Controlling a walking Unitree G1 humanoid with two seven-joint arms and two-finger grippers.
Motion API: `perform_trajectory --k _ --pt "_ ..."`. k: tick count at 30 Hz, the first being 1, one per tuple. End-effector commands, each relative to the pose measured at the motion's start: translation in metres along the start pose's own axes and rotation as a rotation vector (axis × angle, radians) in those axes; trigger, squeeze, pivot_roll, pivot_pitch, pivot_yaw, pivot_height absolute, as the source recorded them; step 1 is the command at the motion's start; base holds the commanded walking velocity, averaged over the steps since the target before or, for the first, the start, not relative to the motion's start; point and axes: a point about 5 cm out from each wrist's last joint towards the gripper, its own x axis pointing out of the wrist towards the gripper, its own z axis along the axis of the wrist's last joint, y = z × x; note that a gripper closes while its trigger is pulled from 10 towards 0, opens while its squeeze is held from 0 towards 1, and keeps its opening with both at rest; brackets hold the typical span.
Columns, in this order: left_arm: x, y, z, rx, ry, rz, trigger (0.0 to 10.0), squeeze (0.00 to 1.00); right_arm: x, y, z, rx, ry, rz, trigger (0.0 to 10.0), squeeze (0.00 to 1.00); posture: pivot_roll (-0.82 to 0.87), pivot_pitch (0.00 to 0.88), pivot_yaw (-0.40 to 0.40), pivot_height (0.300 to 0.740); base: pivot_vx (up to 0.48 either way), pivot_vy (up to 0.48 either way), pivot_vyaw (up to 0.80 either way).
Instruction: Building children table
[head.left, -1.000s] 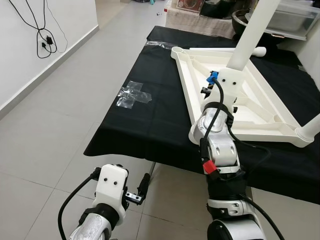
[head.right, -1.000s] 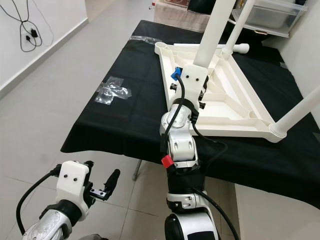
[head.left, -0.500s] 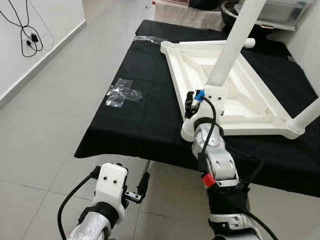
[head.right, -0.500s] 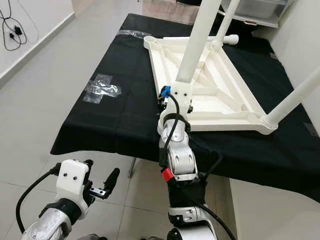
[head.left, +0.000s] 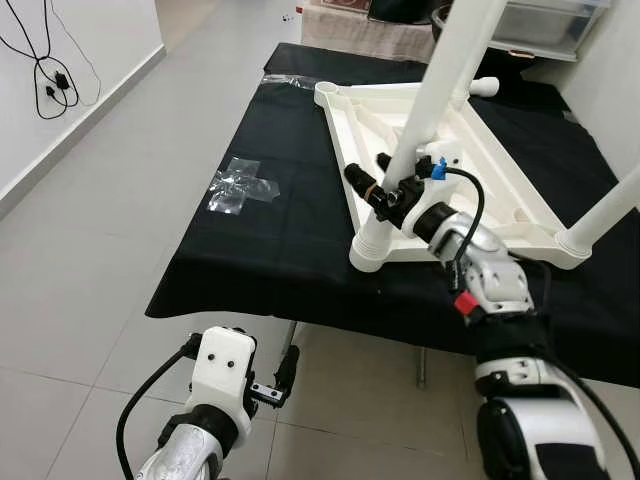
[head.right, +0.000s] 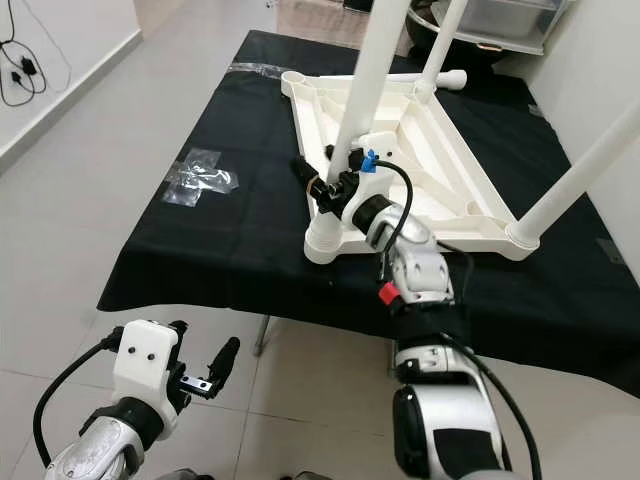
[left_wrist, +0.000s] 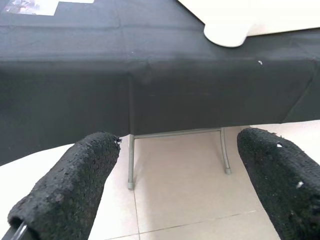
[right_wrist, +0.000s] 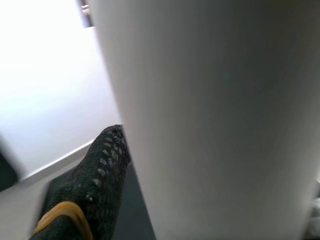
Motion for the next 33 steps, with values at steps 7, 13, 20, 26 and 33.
perform_trajectory --k 7,13,20,26,33 --pt "-0.001 -0.004 -0.005 -0.015 0.022 -0.013 10.0 0.00 0.005 0.019 0.004 0.076 0.036 0.445 10.0 0.00 0.17 0.125 -0.159 0.740 0.000 0.000 0.00" --pt "-0.002 -0.004 -0.005 -0.016 0.023 -0.012 10.0 0.00 0.010 0.025 0.005 0.068 0.040 0.560 10.0 0.00 0.17 0.125 -0.161 0.740 0.000 0.000 0.00" --pt "-0.002 -0.003 -0.005 -0.017 0.025 -0.013 10.0 0.00 0.018 0.034 -0.003 0.051 0.053 0.612 0.0 0.00 0.17 0.132 -0.159 0.740 0.000 0.000 0.00" --pt "-0.001 -0.003 -0.004 -0.016 0.022 -0.013 10.0 0.00 0.020 0.032 -0.008 0.024 0.029 0.483 0.0 0.00 0.16 0.132 -0.154 0.740 0.000 0.000 0.00" --pt "0.001 -0.002 -0.005 -0.010 0.024 -0.023 10.0 0.00 0.004 0.008 -0.010 -0.014 -0.019 -0.077 0.0 0.00 0.14 0.131 -0.133 0.740 0.000 0.000 0.00"
